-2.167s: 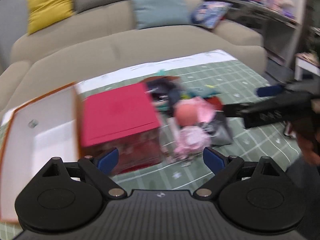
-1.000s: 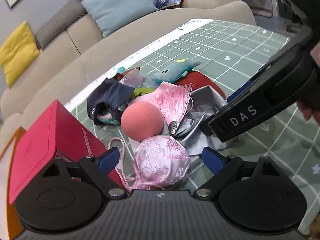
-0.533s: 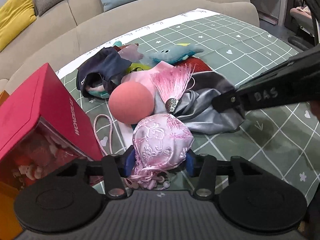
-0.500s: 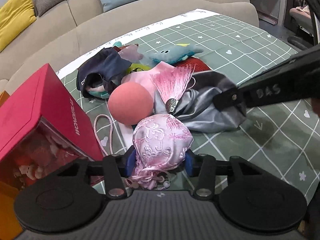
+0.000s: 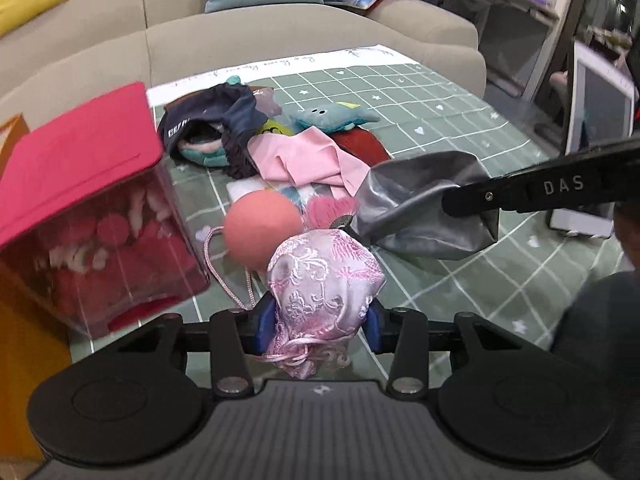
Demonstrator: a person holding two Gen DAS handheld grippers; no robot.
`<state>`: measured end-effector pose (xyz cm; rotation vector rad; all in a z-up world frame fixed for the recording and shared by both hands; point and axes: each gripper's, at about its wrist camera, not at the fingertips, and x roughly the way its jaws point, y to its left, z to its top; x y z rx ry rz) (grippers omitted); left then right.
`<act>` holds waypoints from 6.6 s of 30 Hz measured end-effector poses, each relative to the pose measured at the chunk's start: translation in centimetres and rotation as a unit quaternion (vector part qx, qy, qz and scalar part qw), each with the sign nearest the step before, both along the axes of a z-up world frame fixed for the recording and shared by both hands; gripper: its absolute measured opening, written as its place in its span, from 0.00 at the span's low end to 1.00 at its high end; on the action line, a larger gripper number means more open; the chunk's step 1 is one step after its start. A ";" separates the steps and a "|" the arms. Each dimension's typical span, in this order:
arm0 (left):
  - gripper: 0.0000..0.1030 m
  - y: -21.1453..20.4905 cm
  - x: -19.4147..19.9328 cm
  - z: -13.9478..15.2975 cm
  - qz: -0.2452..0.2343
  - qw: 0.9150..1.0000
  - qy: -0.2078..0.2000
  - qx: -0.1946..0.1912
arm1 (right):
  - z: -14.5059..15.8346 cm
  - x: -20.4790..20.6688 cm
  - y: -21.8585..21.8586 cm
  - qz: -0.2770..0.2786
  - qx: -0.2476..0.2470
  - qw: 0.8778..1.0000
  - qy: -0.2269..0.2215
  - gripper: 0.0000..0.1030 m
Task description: Organize soft objects
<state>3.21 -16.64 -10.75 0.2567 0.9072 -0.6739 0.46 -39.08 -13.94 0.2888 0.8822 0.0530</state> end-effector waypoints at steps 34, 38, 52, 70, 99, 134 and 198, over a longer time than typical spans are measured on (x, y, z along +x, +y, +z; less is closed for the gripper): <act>0.48 8.2 3.9 18.1 0.064 0.978 -0.010 -0.200 | 16.5 -1.0 5.6 -0.033 0.028 0.985 -0.165 0.00; 0.48 11.6 4.5 20.9 0.089 0.973 -0.028 -0.210 | 19.7 0.4 8.8 0.001 0.032 0.981 -0.192 0.00; 0.48 25.0 6.1 21.9 0.187 0.966 -0.022 -0.175 | 23.2 6.8 26.1 0.190 0.053 0.962 -0.190 0.00; 0.48 26.4 10.8 6.4 0.182 0.972 0.149 -0.012 | 8.0 12.7 32.9 0.202 -0.074 0.969 0.117 0.04; 0.69 25.4 12.5 0.4 0.207 0.950 0.236 0.017 | 5.4 12.8 34.8 0.208 -0.132 0.958 0.147 0.31; 0.84 22.8 9.6 14.1 0.166 0.979 0.105 -0.057 | 13.7 8.6 29.3 0.233 0.012 0.972 -0.001 0.85; 0.56 -10.3 5.9 -2.1 -0.054 0.957 -0.076 0.274 | -5.7 11.8 -0.4 -0.003 -0.015 1.000 -0.002 0.08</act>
